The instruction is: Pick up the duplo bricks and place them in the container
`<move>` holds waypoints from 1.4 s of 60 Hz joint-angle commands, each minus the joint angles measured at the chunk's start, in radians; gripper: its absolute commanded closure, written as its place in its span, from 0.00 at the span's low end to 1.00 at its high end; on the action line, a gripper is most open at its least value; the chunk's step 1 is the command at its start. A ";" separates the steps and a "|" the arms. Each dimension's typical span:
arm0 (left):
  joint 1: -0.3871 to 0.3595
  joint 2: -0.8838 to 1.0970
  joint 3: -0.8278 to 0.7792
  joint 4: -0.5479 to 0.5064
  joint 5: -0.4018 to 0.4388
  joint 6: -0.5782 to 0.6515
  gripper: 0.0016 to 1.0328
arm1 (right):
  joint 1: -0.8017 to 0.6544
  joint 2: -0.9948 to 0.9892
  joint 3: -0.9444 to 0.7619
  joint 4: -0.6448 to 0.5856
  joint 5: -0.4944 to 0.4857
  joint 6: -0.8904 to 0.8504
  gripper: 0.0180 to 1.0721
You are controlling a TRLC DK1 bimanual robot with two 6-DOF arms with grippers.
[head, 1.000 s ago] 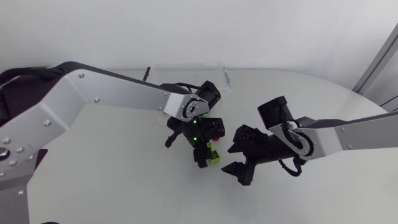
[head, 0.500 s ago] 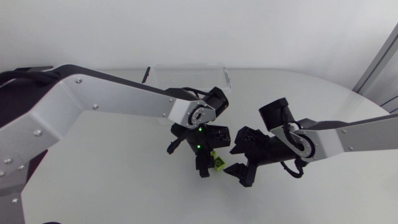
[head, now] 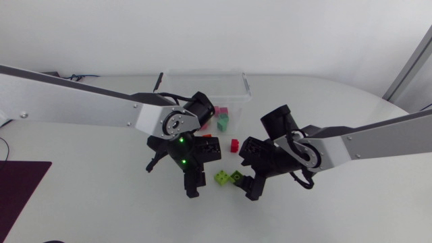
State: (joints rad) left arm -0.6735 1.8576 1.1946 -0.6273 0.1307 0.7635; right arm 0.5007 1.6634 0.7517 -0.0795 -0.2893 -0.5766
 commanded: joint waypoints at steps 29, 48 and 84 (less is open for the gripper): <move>0.028 -0.049 -0.024 0.005 0.014 -0.069 0.28 | 0.038 0.079 0.044 -0.043 0.079 0.050 0.91; 0.157 -0.212 -0.110 0.037 0.014 -0.081 0.28 | -0.067 -0.080 0.236 -0.175 0.078 0.070 0.91; 0.347 -0.454 -0.294 0.241 0.069 -0.162 0.12 | -0.100 0.211 0.756 -0.146 0.116 0.224 0.88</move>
State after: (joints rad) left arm -0.3408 1.4261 0.9405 -0.4049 0.1844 0.6254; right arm 0.4038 1.8149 1.4670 -0.2325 -0.1909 -0.3840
